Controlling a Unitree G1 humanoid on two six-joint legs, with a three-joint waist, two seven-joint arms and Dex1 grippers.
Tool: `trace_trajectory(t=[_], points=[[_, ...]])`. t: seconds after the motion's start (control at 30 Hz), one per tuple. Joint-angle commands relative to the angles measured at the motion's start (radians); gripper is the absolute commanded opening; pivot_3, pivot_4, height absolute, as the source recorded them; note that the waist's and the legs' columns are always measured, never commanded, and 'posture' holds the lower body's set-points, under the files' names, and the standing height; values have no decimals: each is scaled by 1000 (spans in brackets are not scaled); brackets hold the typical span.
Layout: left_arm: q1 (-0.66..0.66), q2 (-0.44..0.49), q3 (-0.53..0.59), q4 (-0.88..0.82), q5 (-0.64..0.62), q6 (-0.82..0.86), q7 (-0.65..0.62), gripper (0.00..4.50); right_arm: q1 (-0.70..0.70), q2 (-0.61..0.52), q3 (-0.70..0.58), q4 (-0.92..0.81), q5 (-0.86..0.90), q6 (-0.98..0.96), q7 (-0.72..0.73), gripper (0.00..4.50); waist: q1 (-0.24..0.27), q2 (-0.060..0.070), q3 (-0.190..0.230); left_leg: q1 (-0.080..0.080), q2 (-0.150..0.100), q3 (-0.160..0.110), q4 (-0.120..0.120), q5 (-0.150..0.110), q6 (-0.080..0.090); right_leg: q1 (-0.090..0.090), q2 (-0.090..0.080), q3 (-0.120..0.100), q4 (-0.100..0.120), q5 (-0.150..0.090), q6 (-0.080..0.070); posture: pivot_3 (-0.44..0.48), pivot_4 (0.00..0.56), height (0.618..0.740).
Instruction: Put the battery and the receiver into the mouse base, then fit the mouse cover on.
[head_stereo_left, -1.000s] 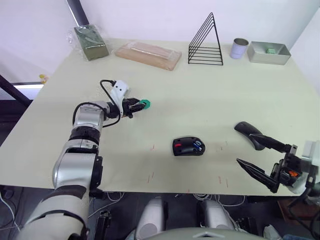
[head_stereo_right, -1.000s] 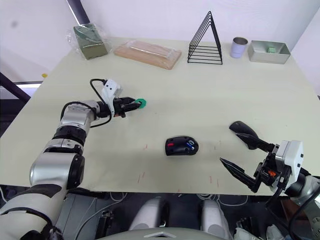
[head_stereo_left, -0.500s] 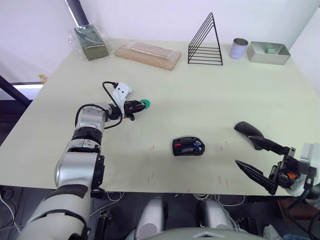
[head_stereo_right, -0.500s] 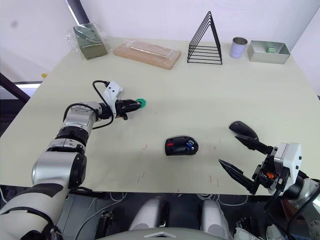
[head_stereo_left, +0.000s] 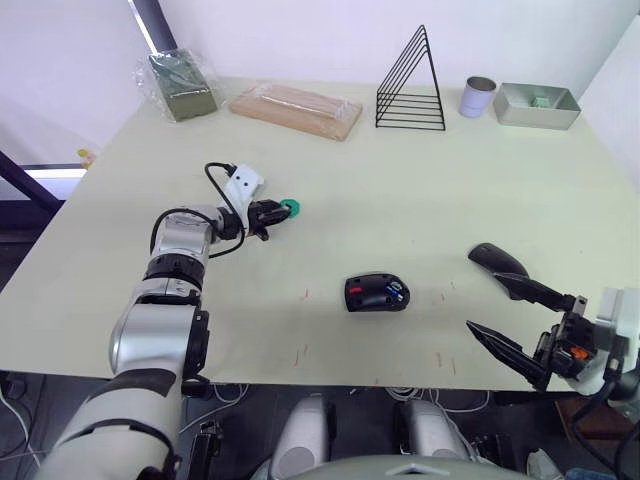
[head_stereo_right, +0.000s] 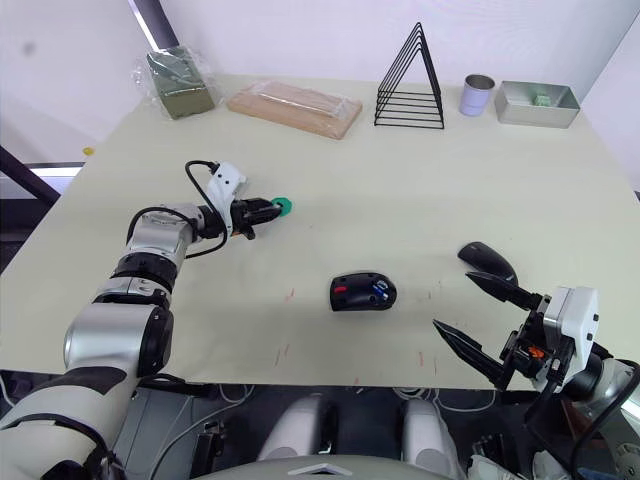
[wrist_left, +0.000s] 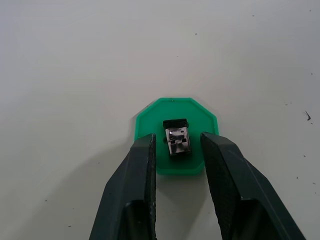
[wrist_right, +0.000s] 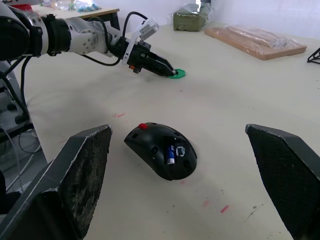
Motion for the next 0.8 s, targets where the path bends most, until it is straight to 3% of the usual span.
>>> trace_trajectory(t=[0.03,0.8], points=[[-22,4,4,13,10,-16,6,1526,5,1,-10,-36,10,-17,-3,4500,0,0,0,0,0,0,0,0,0,0,0,0,0,0,0,0,150,740],[-19,-3,3,34,23,-50,2,1526,52,-4,-34,-44,10,-33,7,4500,0,0,0,0,0,0,1,0,0,0,0,0,1,0,0,0,150,740]])
